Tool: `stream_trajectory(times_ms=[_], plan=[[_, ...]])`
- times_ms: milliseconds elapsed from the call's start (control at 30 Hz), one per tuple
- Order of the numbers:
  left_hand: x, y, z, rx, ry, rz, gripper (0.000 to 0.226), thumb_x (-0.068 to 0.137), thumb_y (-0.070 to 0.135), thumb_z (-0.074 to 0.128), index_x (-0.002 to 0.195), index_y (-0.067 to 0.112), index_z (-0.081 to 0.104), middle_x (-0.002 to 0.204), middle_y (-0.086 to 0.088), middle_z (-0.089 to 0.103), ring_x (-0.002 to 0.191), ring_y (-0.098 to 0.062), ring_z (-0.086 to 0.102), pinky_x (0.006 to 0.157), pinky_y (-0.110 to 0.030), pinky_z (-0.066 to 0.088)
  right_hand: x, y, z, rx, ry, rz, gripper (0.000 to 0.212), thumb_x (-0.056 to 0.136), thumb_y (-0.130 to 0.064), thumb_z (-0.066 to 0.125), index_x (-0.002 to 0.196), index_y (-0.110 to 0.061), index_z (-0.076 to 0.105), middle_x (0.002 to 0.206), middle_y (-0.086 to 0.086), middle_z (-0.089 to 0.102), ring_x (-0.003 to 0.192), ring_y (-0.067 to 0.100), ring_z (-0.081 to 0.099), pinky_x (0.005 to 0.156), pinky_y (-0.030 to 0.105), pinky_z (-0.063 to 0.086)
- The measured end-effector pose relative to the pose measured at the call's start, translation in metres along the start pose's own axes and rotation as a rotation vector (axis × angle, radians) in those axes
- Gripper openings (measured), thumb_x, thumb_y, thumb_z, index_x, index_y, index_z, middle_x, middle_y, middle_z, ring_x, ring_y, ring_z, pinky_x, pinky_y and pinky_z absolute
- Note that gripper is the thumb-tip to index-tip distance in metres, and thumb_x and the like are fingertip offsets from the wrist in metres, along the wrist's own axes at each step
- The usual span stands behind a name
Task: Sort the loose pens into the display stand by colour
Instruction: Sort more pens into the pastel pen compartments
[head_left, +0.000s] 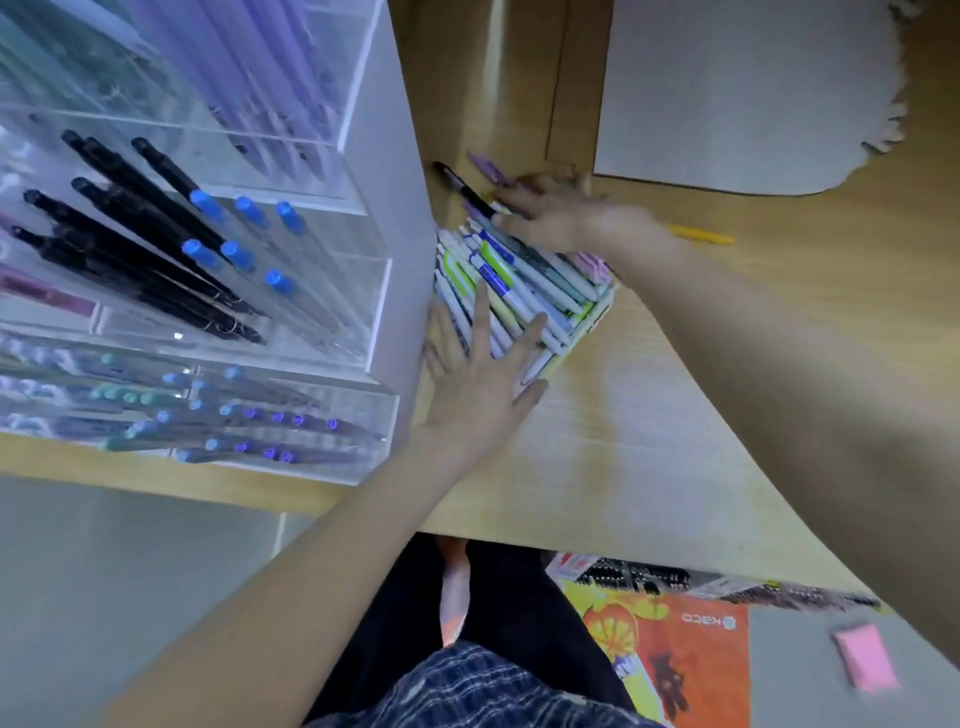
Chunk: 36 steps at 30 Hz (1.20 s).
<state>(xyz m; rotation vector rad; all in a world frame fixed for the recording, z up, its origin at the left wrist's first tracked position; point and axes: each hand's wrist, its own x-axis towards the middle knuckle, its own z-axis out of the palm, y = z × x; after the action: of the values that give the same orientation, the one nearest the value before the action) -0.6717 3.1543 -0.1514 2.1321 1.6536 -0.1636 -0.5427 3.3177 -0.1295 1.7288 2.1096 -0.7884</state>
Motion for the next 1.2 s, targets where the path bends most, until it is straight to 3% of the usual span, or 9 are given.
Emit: stream_trajectory(times_ms=[200, 367, 467, 567, 667, 800, 900, 1067, 1200], plan=[[-0.015, 0.005, 0.017, 0.044, 0.04, -0.014, 0.089, 0.081, 0.062, 0.052, 0.145, 0.042, -0.006, 0.15, -0.011, -0.03, 0.133, -0.048, -0.026, 0.111, -0.058, 0.002, -0.034, 0.008, 0.03, -0.035, 0.042, 0.014, 0.055, 0.092, -0.065, 0.017, 0.144, -0.048, 0.01, 0.156, -0.013, 0.005, 0.139, 0.041, -0.001, 0.107, 0.064, 0.012], [-0.026, -0.011, 0.021, -0.001, 0.177, -0.004, 0.092, 0.064, 0.053, 0.074, 0.136, 0.035, 0.02, 0.154, -0.02, 0.005, 0.136, -0.053, 0.007, 0.103, -0.061, 0.027, -0.06, 0.008, 0.05, 0.015, 0.036, -0.067, 0.052, 0.094, -0.061, 0.018, 0.144, -0.048, 0.008, 0.156, -0.015, 0.005, 0.14, 0.037, 0.001, 0.108, 0.063, 0.011], [-0.025, -0.011, 0.016, -0.092, 0.16, -0.01, 0.095, 0.069, 0.055, 0.071, 0.136, 0.043, 0.006, 0.155, -0.015, -0.005, 0.139, -0.047, -0.005, 0.109, -0.057, 0.016, -0.064, 0.032, 0.04, 0.129, 0.258, -0.061, 0.05, 0.098, -0.051, 0.026, 0.146, -0.038, 0.02, 0.156, -0.005, 0.017, 0.139, 0.034, 0.015, 0.11, 0.054, 0.016], [-0.02, -0.006, 0.006, -0.099, 0.141, -0.02, 0.097, 0.074, 0.063, 0.06, 0.139, 0.05, -0.01, 0.154, -0.012, -0.017, 0.139, -0.043, -0.017, 0.112, -0.055, 0.009, -0.059, 0.091, 0.034, 0.262, 0.525, 0.24, 0.051, 0.097, -0.047, 0.03, 0.143, -0.025, 0.033, 0.151, 0.013, 0.026, 0.136, 0.038, 0.024, 0.107, 0.049, 0.022], [-0.016, 0.0, 0.003, 0.019, 0.072, -0.041, 0.097, 0.076, 0.068, 0.052, 0.139, 0.046, -0.018, 0.151, -0.012, -0.027, 0.136, -0.045, -0.023, 0.111, -0.056, 0.01, -0.06, 0.119, 0.048, 0.261, 0.455, 0.349, 0.044, 0.099, -0.034, 0.036, 0.14, -0.02, 0.04, 0.149, 0.021, 0.022, 0.133, 0.04, 0.026, 0.108, 0.045, 0.023], [-0.015, -0.001, 0.007, 0.069, 0.045, -0.049, 0.099, 0.078, 0.066, 0.053, 0.133, 0.045, -0.026, 0.149, -0.013, -0.032, 0.134, -0.046, -0.026, 0.11, -0.058, 0.009, -0.066, 0.103, 0.064, 0.254, 0.578, 0.196, 0.032, 0.097, -0.018, 0.042, 0.119, 0.0, 0.058, 0.136, 0.026, 0.039, 0.118, 0.043, 0.04, 0.104, 0.037, 0.028], [-0.016, -0.007, 0.008, 0.067, 0.054, -0.024, 0.097, 0.079, 0.063, 0.054, 0.141, 0.042, -0.018, 0.15, -0.011, -0.03, 0.135, -0.044, -0.026, 0.112, -0.055, 0.007, -0.08, 0.085, 0.08, 0.3, 0.631, 0.088, 0.029, 0.095, -0.015, 0.045, 0.106, 0.006, 0.062, 0.126, 0.026, 0.048, 0.109, 0.044, 0.046, 0.099, 0.036, 0.031], [-0.022, -0.014, 0.008, -0.008, 0.066, -0.012, 0.089, 0.082, 0.051, 0.059, 0.146, 0.039, -0.001, 0.154, -0.011, -0.02, 0.139, -0.038, -0.022, 0.115, -0.047, 0.002, -0.099, 0.053, 0.106, 0.325, 0.572, -0.047, 0.039, 0.089, 0.0, 0.05, 0.126, 0.012, 0.047, 0.134, 0.026, 0.043, 0.115, 0.044, 0.043, 0.104, 0.038, 0.029], [-0.03, -0.012, 0.009, -0.117, 0.126, -0.032, 0.082, 0.084, 0.042, 0.062, 0.147, 0.033, 0.01, 0.155, -0.013, -0.011, 0.141, -0.036, -0.016, 0.115, -0.042, 0.001, -0.12, 0.039, 0.115, 0.407, 0.549, -0.151, 0.045, 0.082, -0.002, 0.044, 0.125, 0.012, 0.047, 0.132, 0.027, 0.043, 0.121, 0.041, 0.044, 0.107, 0.033, 0.028]])
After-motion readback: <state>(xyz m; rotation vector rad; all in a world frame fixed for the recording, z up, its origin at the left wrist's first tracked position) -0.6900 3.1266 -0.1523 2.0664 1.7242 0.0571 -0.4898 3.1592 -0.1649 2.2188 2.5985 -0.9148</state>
